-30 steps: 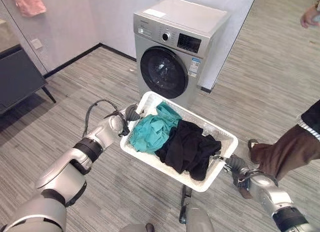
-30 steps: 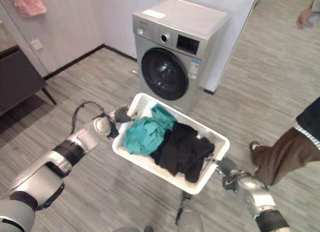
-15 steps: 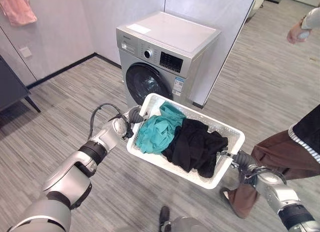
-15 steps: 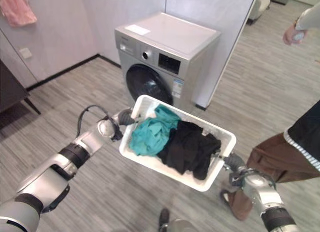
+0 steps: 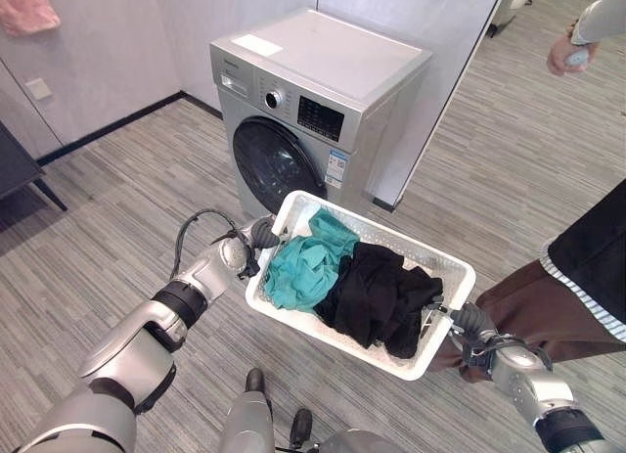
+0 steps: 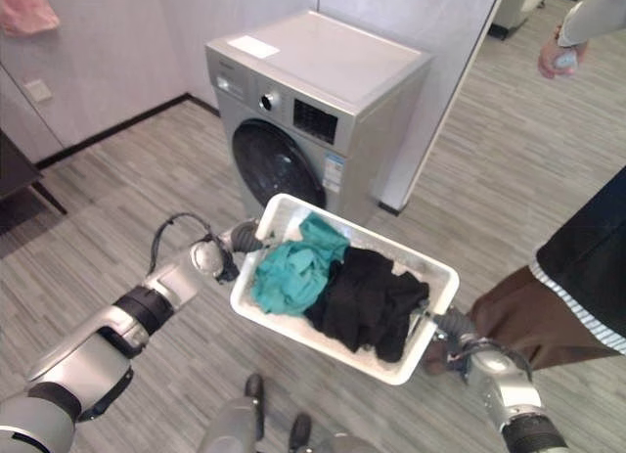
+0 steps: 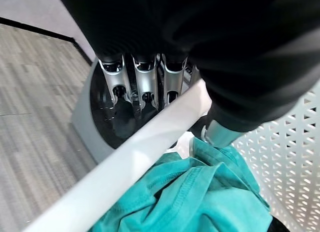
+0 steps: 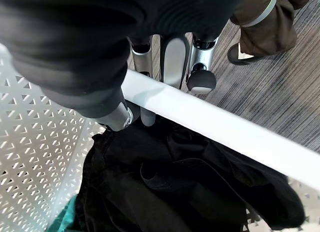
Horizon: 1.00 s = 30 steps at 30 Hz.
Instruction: Grab the laundry basket,head to the washer,open it,put in the laundry and shut it.
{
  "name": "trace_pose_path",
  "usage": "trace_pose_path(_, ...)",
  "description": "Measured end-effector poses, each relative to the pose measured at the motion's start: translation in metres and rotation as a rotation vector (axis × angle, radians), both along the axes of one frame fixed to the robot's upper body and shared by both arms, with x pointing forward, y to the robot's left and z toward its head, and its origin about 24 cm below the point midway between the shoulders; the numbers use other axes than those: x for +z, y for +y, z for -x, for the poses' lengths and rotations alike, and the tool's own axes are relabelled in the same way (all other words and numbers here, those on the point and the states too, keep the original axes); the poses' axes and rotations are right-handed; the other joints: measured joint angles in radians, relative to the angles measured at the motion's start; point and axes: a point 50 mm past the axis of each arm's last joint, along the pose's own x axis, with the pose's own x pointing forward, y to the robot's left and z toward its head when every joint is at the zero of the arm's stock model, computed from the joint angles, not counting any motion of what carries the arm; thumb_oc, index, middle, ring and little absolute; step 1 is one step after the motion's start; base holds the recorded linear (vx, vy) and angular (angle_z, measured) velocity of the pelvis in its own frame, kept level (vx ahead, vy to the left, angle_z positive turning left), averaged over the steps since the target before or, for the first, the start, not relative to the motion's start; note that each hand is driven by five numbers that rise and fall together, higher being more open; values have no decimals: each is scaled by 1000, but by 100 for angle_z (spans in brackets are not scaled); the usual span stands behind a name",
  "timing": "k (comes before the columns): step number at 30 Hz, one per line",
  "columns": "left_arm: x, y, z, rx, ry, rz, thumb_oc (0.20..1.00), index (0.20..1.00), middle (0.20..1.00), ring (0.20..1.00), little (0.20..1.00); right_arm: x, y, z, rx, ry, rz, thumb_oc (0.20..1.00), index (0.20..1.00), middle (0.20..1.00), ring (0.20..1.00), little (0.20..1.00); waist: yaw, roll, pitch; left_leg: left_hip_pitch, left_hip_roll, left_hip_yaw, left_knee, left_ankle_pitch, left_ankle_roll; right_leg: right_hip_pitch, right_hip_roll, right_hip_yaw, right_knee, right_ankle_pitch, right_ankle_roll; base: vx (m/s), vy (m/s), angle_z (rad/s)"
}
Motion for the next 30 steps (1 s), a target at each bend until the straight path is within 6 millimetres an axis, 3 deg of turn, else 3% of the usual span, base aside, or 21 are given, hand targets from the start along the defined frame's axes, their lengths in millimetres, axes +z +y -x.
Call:
trace_pose_path(3, 1, -3, 0, -10, -4, 7, 200, 200, 200, 200, 200, 0, -2, 0, -11, 2, 7, 200, 200, 200, 200, 200, -3, 0, 0, 111, 9, -11, -80, 8, -11, 2, -9, 2, 0, 0, 0, 44, 61, 5)
trace_pose_path(7, 1, -1, 0, -6, -4, 6, 200, 200, 200, 200, 200, 0, 0, -1, -16, -3, 5, 200, 200, 200, 200, 200, 2, 1, 1, 172, -10, -5, -146, 11, -12, 5, -30, 1, 3, -4, 14, 34, 46, 5)
trace_pose_path(8, -4, 4, 3, 17, 14, 47, 200, 200, 200, 200, 200, -3, 2, -1, -11, -3, 14, 200, 200, 200, 200, 200, 10, 45, -16, 169, -66, 16, -144, 8, 34, 8, -100, 3, 7, 4, 89, 9, 14, -13)
trace_pose_path(10, -28, 37, 39, 194, -34, 446, 200, 200, 200, 200, 200, -6, 18, -10, 92, -23, 165, 200, 200, 200, 200, 200, -31, 50, -116, 114, -55, 100, -182, 1, 39, -89, -114, 23, 11, -3, 77, 6, 15, -34)
trace_pose_path(11, -45, 45, 62, 256, -43, 537, 200, 200, 200, 200, 200, -9, 24, -10, 118, -36, 206, 200, 200, 200, 200, 200, -46, 47, -124, 103, -34, 141, -192, 4, 38, -89, -130, 17, -16, 24, 78, 1, 12, -17)
trace_pose_path(12, -59, 49, 73, 291, -5, 543, 200, 200, 200, 200, 200, -10, 25, -10, 130, -25, 227, 200, 200, 200, 200, 200, -41, 49, -125, 108, -10, 157, -214, 16, 24, -89, -138, 19, -29, 31, 87, 11, 9, 16)
trace_pose_path(13, -85, 57, 95, 352, 82, 527, 200, 200, 200, 200, 200, -13, 27, -12, 157, -7, 257, 200, 200, 200, 200, 200, -38, 68, -132, 128, 37, 154, -260, 34, -2, -89, -143, 15, -32, 38, 97, 18, 23, 16)
trace_pose_path(14, -98, 60, 107, 384, 130, 525, 200, 200, 200, 200, 200, -14, 28, -12, 172, 2, 269, 200, 200, 200, 200, 200, -32, 86, -134, 150, 62, 154, -286, 46, -17, -85, -145, 12, -32, 40, 104, 30, 26, 15)
trace_pose_path(15, -109, 60, 117, 410, 168, 530, 200, 200, 200, 200, 200, -15, 27, -12, 181, 8, 276, 200, 200, 200, 200, 200, -22, 107, -134, 168, 76, 154, -303, 62, -25, -82, -148, 11, -32, 41, 112, 27, 29, 10)
trace_pose_path(16, -121, 59, 129, 442, 212, 541, 200, 200, 200, 200, 200, -16, 27, -11, 186, 15, 282, 200, 200, 200, 200, 200, -14, 138, -133, 193, 85, 154, -316, 112, -17, -73, -153, 6, -36, 42, 129, 24, 25, 15)
trace_pose_path(17, -127, 58, 136, 460, 237, 551, 200, 200, 200, 200, 200, -17, 27, -11, 187, 20, 283, 200, 200, 200, 200, 200, -12, 157, -134, 205, 85, 151, -331, 118, -29, -64, -159, -1, -44, 45, 147, 27, 25, 28)
trace_pose_path(18, -130, 61, 139, 487, 249, 565, 200, 200, 200, 200, 200, -20, 30, -8, 202, 31, 287, 200, 200, 200, 200, 200, 3, 157, -126, 209, 54, 155, -332, 110, -32, -51, -191, -6, -54, 55, 175, 30, 38, 36)
trace_pose_path(19, -129, 69, 140, 516, 236, 573, 200, 200, 200, 200, 200, -21, 37, -8, 223, 25, 271, 200, 200, 200, 200, 200, 17, 155, -127, 214, 20, 153, -332, 88, -4, -43, -225, -6, -61, 55, 210, 24, 36, 30)
trace_pose_path(22, -123, 82, 138, 560, 194, 579, 200, 200, 200, 200, 200, -16, 50, -11, 248, -18, 239, 200, 200, 200, 200, 200, 31, 151, -127, 217, -10, 157, -332, 69, 11, -42, -258, -3, -63, 63, 237, 5, 19, 3)
trace_pose_path(26, -115, 90, 136, 572, 155, 580, 200, 200, 200, 200, 200, -3, 57, -15, 280, -81, 229, 200, 200, 200, 200, 200, 33, 138, -126, 215, -31, 158, -337, 58, 22, -46, -278, 1, -63, 71, 246, 12, 47, 0)
trace_pose_path(30, -105, 87, 133, 548, 117, 596, 200, 200, 200, 200, 200, 12, 52, -16, 298, -132, 259, 200, 200, 200, 200, 200, 31, 123, -127, 208, -30, 160, -334, 65, 35, -53, -276, 1, -62, 76, 249, 8, 28, -2)
